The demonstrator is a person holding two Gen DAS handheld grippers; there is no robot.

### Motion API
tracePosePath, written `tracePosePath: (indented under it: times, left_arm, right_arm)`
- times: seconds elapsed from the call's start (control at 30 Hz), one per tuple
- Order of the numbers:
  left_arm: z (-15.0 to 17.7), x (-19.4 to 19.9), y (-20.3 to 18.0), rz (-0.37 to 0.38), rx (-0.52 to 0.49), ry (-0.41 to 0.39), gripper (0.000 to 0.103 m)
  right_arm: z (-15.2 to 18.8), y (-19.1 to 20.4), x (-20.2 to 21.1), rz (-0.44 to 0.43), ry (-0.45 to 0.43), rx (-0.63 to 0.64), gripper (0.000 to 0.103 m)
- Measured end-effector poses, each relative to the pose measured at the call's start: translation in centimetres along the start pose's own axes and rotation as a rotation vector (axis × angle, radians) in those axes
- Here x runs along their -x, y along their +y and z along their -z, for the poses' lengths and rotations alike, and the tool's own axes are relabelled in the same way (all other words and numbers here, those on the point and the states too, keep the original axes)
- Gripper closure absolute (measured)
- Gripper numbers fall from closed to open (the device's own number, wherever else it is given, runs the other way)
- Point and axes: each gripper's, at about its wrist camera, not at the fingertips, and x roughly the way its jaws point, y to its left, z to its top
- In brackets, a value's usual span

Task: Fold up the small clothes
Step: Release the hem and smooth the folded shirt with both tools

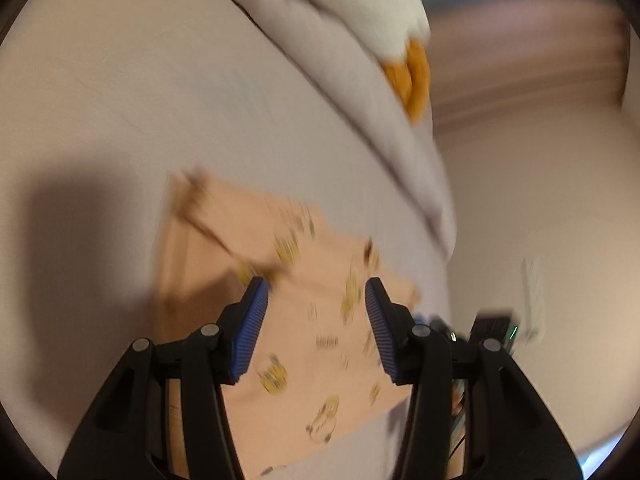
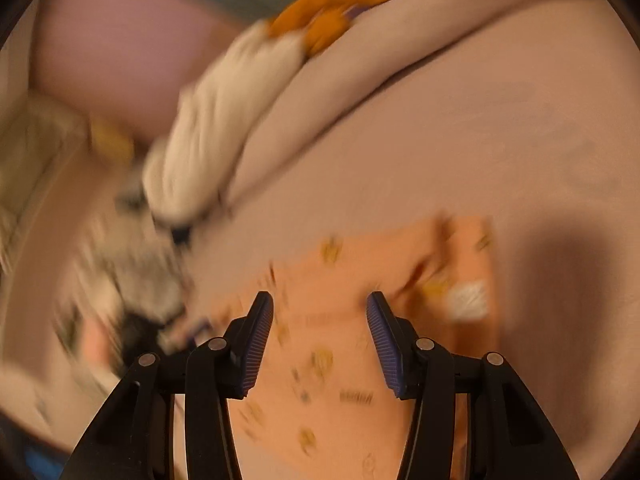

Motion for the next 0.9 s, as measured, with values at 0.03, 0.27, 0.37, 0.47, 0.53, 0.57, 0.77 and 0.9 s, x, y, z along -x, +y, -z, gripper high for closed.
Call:
tracePosePath:
  times: [0.03,0.27,0.37,0.47,0.53,0.57,0.77,0.9]
  left_arm:
    - [0.5,-0.9,-0.3,-0.005,-0.018,0.030,0.056]
    - [1.1,-6.5,-1.9,-0.111,-0.107,0.104,0.060]
    - [-2.3,-7.6,-1.9,-0.057,-0.023,0.028,0.060]
    - [-4.4,-6.3,-1.5,0.009,0.077,-0.090,0.060]
    - [-4.8,-5.0,-1.6,0.036,0.095,-0.136,0.058]
    - [-4.6,-4.3,-1.8,0.027,0.072,-0.141,0.057]
    - [-0.5,-1.6,-1.2,-0.068,-0.092,-0.060,0.058]
    - [3.5,0.0,0.0,-0.118,-0.181,-0.042,0.058]
  right_arm:
    - [0.3,0.5,-1.1,0.030,0.045,0.033,0.068]
    - [0.3,3.4,-7.3,0.236,0.162,0.231,0.084]
    - [-1.8,4.4,-8.7,0.287,0.103,0.248,0.084]
    - [-4.0,4.5,-8.3,0.298,-0.018,0.217,0.084]
    - [-5.2,4.2,-7.2,0.280,-0.093,0.170,0.084]
    - [-5.1,3.8,-6.4,0.272,-0.113,0.159,0.084]
    - [-2.5,3.2,-3.3,0.308,-0.076,0.227,0.084]
    - [0.4,4.8,-1.5,0.300,-0.054,0.289,0.084]
